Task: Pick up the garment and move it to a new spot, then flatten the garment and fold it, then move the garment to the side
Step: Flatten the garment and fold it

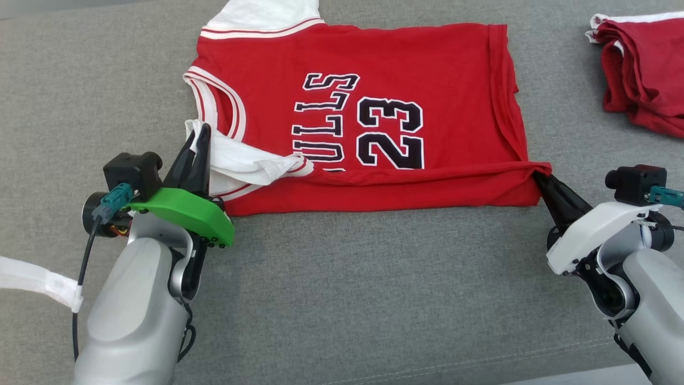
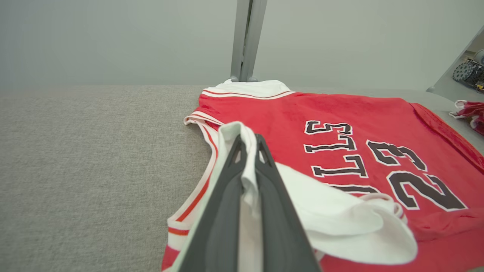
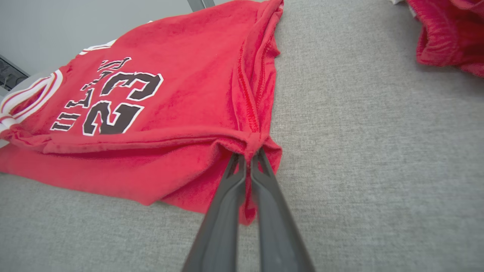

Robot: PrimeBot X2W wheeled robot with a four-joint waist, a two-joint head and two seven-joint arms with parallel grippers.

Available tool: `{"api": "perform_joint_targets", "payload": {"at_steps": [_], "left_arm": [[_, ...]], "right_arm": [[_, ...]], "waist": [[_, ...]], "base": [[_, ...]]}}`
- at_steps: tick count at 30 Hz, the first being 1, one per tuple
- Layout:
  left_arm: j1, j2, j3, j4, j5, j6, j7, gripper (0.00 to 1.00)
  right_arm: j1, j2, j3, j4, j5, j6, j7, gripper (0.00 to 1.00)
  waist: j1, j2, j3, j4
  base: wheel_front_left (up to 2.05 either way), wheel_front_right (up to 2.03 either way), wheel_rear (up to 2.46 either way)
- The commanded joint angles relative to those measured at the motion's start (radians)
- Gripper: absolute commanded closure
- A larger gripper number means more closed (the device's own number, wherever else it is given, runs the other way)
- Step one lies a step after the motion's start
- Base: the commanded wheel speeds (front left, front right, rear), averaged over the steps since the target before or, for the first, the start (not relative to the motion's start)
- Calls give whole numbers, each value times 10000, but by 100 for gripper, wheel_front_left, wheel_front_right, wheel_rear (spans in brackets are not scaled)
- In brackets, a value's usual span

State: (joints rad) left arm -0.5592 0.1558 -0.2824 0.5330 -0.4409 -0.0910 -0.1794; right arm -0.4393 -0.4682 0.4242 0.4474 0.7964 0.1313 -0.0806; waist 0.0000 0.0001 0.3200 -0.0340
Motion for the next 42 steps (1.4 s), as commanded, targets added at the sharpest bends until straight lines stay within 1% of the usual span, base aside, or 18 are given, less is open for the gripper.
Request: {"api": "perform_joint_targets", "payload": {"at_steps": [1,2,3,7,10,15,20,24,27,30,31,32,33,38,42], "left_arm": [[-305,-43,-17,297,27,-67,-147,100],[-421,-45,-55,514,62,-81,-230,80],[-551,-45,-137,745,159,-118,-366,0],[-640,-174,-58,1193,150,-157,-733,0],[-268,-150,133,1214,111,-197,-838,0],[402,-103,348,1087,108,-222,-857,0],[792,-49,327,1396,248,-257,-861,0],[543,-41,323,1879,231,-272,-853,0],[323,-56,392,2269,262,-138,-854,0],[153,-91,284,2827,294,-175,-786,0],[86,-145,230,2987,253,-215,-756,1],[-3,-185,177,3105,223,-229,-758,64],[-34,-232,140,3164,218,-245,-771,100],[23,-208,137,3148,26,-321,-853,100],[434,-111,292,2604,-5,-353,-857,100]], "right_arm": [[-157,84,21,80,44,-14,-156,84],[-189,116,58,125,84,-14,-229,21],[-198,143,113,185,126,-14,-297,0],[35,89,133,296,225,-14,-798,0],[286,-4,200,257,308,-14,-1012,0],[552,-73,174,356,384,-14,-1135,0],[335,76,296,528,291,-14,-1111,0],[101,205,460,746,140,-14,-1042,0],[-58,315,601,984,1,-14,-964,0],[-218,450,731,1257,-86,-14,-950,0],[-246,509,767,1330,-68,-14,-947,56],[-289,559,793,1416,-44,-14,-973,89],[-310,600,811,1470,-18,-14,-1012,100],[-351,759,831,1681,101,-14,-1324,100],[-214,855,970,1680,128,-14,-1488,100]], "waist": [[0,-1,123,5],[0,-1,129,6],[0,-1,118,9],[0,-1,-18,73],[0,-1,-116,76],[0,-1,-161,111],[0,-1,-78,138],[0,-1,-4,146],[0,-1,25,150],[0,-1,33,135],[0,-1,29,136],[0,-1,15,137],[0,-1,-12,145],[0,-1,-359,261],[0,-1,-768,424]], "base": [[0,0,0],[0,0,0],[0,0,0],[0,0,0],[0,0,0],[0,0,0],[0,0,0],[0,0,0],[0,0,0],[0,0,0],[0,0,0],[0,0,0],[0,0,0],[0,0,0],[0,0,0]]}}
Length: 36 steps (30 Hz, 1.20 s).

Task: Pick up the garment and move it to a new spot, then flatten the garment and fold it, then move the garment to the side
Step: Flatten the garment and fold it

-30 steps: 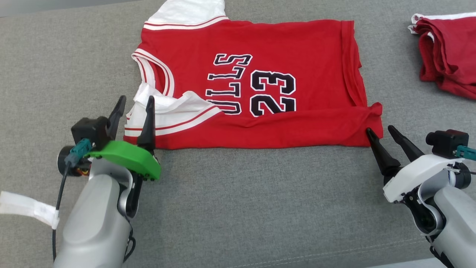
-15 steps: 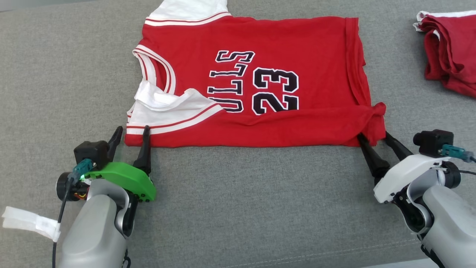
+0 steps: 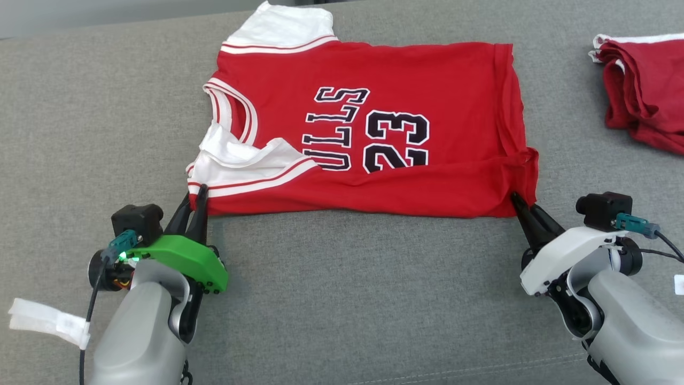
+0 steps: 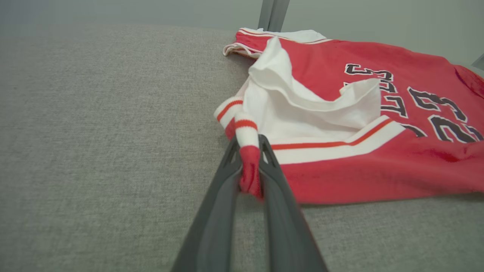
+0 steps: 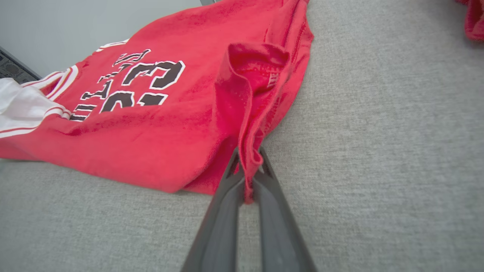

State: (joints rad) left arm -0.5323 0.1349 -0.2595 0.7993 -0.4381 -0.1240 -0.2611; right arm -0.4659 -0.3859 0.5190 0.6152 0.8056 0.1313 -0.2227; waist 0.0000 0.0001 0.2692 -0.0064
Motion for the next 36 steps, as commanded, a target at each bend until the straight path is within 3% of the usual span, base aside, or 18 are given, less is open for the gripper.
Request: {"api": "perform_joint_targets", "payload": {"at_steps": [1,13,20,26,27,28,29,36], "left_arm": [[296,117,133,-229,-34,-25,-40,100],[3330,-22,832,-2915,-71,295,-39,100],[4944,-15,789,-4093,-158,629,106,100],[5648,-109,682,-4606,-291,803,332,100],[5683,-130,645,-4610,-265,846,326,100],[5691,-149,610,-4609,-235,857,317,31],[5670,-190,575,-4597,-221,881,297,0],[5063,-218,710,-4860,-6,931,39,0]], "right_arm": [[122,32,29,-7,55,-14,-111,100],[1937,-195,-315,-1103,212,-14,-213,100],[3454,-411,-1177,-2067,65,-14,219,100],[4473,-212,-2019,-2696,-339,-15,872,100],[4572,-140,-2134,-2739,-480,-15,1002,54],[4616,-36,-2245,-2799,-548,-15,1066,11],[4648,103,-2399,-2870,-622,-14,1101,0],[4430,649,-3280,-3434,-1585,-14,678,0]], "waist": [[0,-1,-365,200],[0,-1,-1548,534],[0,-1,-1812,667],[0,-1,-1879,684],[0,-1,-1889,675],[0,-1,-1902,667],[0,-1,-1908,661],[0,-1,-1997,604]], "base": [[0,0,0],[0,0,0],[0,0,0],[0,0,0],[0,0,0],[0,0,0],[0,0,0],[0,0,0]]}}
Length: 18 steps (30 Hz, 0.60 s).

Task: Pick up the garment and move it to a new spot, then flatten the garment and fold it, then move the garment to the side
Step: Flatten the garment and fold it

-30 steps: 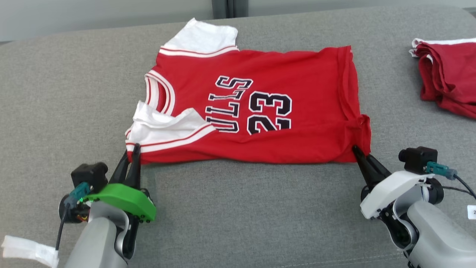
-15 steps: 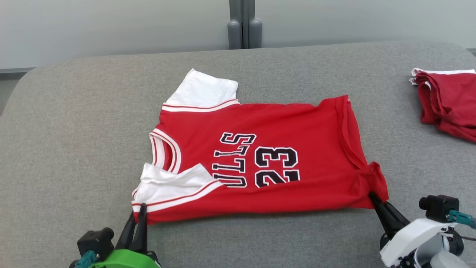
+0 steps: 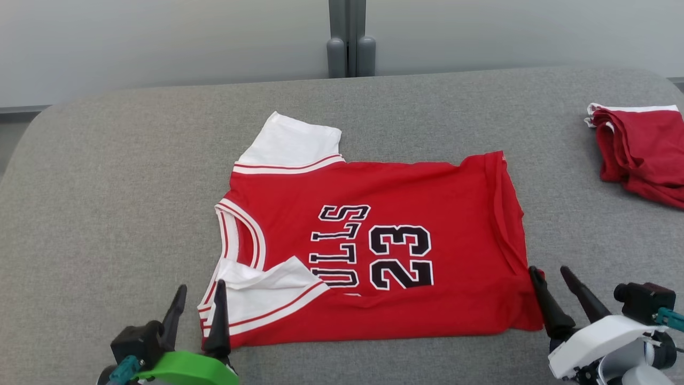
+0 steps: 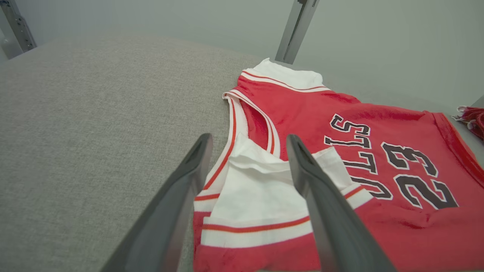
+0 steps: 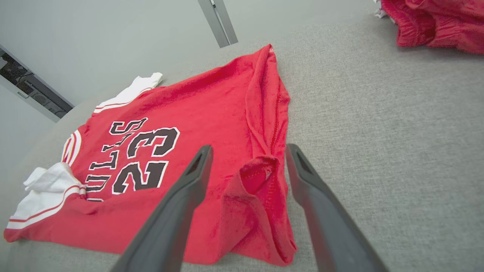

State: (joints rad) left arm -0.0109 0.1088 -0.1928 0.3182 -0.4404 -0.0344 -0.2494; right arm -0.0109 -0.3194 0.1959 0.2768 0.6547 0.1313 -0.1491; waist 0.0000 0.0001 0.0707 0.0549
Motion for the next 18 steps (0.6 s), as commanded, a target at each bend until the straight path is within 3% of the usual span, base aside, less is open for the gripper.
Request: {"api": "perform_joint_targets", "payload": {"at_steps": [1,9,18], "left_arm": [[-259,52,124,-115,55,66,-86,0],[-909,313,815,-957,564,248,-156,0],[-507,576,1302,-1735,959,252,-155,0]], "right_arm": [[-201,59,-181,-156,-263,-14,-171,0],[-593,632,-870,-870,-1631,-14,-784,0],[-84,1046,-1352,-1578,-2775,-14,-1055,0]], "waist": [[0,-1,-41,-16],[0,-1,-355,-63],[0,-1,-698,-14]], "base": [[0,0,0],[0,0,0],[0,0,0]]}}
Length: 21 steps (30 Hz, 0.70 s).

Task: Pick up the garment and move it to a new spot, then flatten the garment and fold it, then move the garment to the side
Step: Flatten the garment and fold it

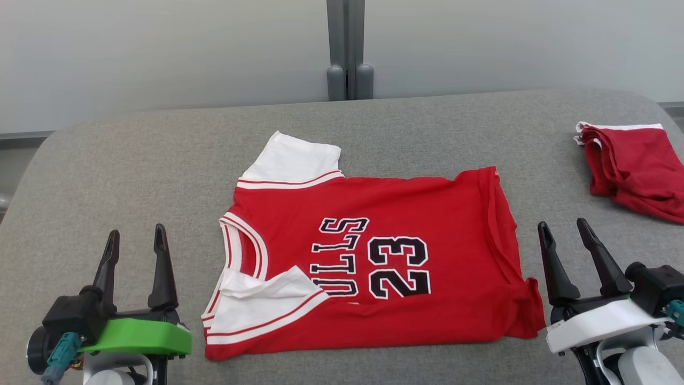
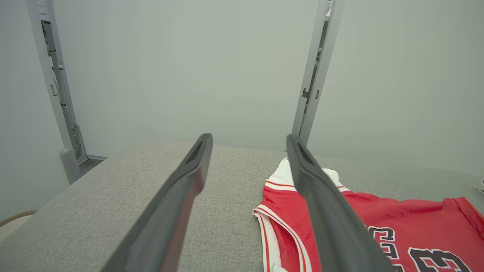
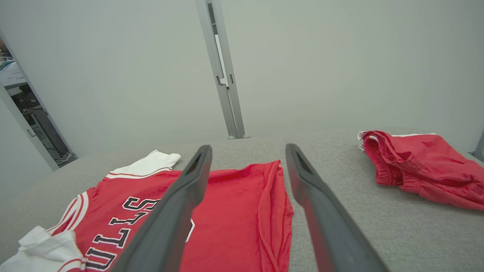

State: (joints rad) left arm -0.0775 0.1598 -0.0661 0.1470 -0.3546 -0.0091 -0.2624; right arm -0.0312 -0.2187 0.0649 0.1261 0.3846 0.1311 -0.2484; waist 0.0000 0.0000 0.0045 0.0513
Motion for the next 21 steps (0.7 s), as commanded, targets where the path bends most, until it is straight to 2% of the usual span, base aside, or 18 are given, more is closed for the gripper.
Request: {"api": "perform_joint_targets", "payload": {"at_steps": [1,10,21], "left_arm": [[207,83,65,-77,109,-8,-23,0],[824,201,30,-170,219,-96,-25,0],[917,205,-38,-96,187,-57,-25,0]], "right_arm": [[206,56,-116,-141,-133,-12,-77,0],[956,305,-682,-575,-551,-12,11,0],[1090,391,-753,-562,-733,-12,201,0]], "waist": [[0,0,-53,34],[0,0,-146,108],[0,0,-233,42]], "base": [[0,0,0],[0,0,0],[0,0,0]]}}
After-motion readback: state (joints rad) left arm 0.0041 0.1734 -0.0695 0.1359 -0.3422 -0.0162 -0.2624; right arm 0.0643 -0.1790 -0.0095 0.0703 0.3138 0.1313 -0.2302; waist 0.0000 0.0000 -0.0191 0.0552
